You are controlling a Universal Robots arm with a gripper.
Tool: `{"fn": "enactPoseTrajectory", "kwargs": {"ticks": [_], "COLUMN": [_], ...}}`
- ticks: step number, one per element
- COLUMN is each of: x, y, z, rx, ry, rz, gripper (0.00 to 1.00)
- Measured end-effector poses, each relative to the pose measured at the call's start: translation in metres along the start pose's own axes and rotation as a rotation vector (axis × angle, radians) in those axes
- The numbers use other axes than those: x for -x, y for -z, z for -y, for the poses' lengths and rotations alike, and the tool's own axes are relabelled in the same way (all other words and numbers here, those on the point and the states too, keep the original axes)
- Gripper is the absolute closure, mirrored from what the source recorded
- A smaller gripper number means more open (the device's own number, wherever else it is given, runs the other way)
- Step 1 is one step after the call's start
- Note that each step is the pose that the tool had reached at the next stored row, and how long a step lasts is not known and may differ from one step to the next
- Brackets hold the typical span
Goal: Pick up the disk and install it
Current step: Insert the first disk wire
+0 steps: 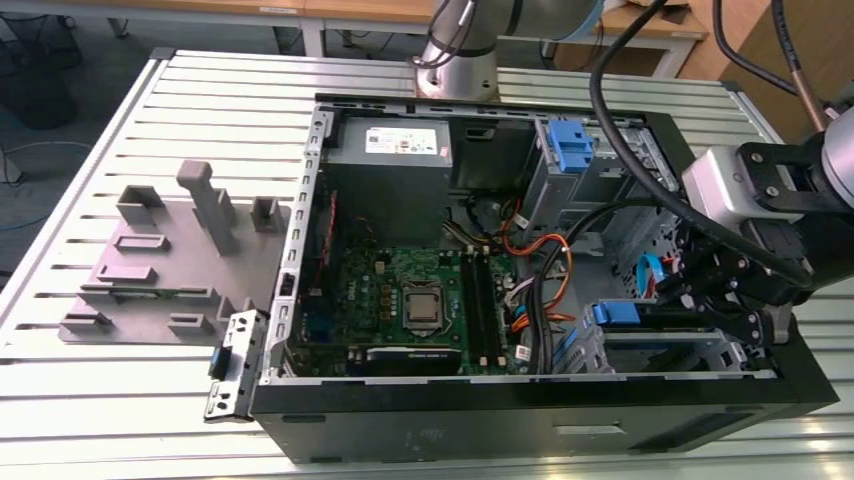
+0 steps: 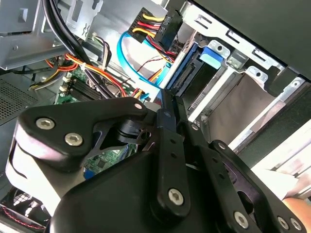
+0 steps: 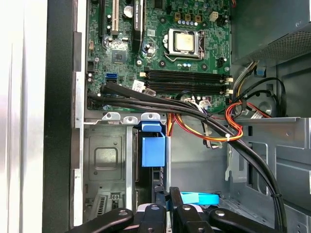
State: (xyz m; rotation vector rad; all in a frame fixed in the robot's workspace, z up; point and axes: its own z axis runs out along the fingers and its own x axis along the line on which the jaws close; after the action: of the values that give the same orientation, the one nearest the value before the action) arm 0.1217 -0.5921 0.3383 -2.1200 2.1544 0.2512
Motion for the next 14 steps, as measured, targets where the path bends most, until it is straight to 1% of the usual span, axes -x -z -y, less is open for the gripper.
{"fn": "enactPoseTrajectory", "kwargs": {"ticks": [8, 14], "x": [-0.0008, -0.0009], "y": [-0.0012, -0.0023], "z": [0.0001, 0.0001], "rx": [-0.0001, -0.0001], "ry": [0.0, 0.0], "rz": [-0.0058, -0.0059], "gripper": [0.84, 0.84]}}
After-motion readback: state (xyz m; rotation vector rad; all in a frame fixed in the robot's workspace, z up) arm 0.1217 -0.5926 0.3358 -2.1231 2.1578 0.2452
